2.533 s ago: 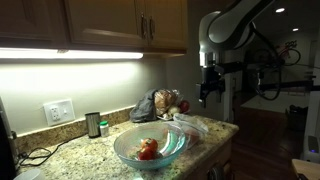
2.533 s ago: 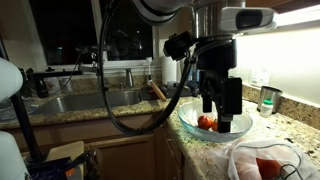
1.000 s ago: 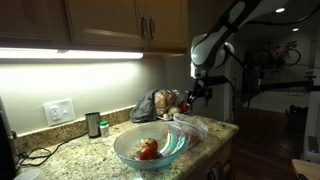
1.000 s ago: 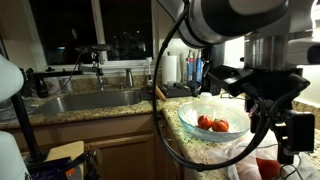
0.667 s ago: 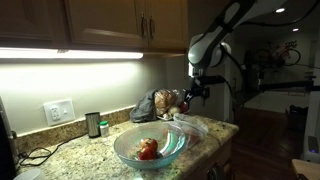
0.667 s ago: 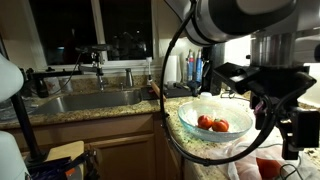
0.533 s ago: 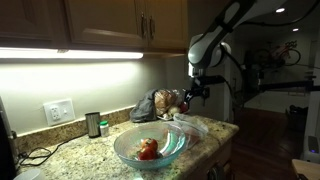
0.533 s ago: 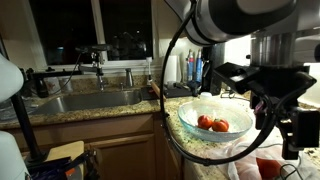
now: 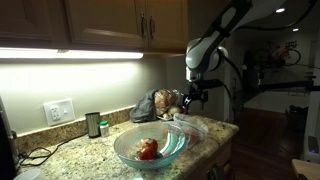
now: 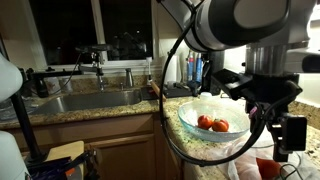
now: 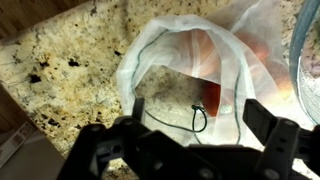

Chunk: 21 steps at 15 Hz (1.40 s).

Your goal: Take the peach out of the carrier bag and place it inside the glass bowl

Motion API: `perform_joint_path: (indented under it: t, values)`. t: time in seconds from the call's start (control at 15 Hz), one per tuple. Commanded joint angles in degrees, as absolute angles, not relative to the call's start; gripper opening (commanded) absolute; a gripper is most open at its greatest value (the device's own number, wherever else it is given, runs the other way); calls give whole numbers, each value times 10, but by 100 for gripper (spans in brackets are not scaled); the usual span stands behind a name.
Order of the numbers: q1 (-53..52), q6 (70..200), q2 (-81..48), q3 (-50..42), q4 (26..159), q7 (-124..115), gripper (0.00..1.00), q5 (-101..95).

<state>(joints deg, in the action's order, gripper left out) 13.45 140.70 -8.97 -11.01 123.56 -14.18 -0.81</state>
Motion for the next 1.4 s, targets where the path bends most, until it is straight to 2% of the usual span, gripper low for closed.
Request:
perform_joint_path:
  t: [0.0, 1.33]
  values:
    - [119, 1414, -108, -122, 1224, -176, 100, -20]
    - [95, 1406, -206, -160, 1145, -272, 100, -73]
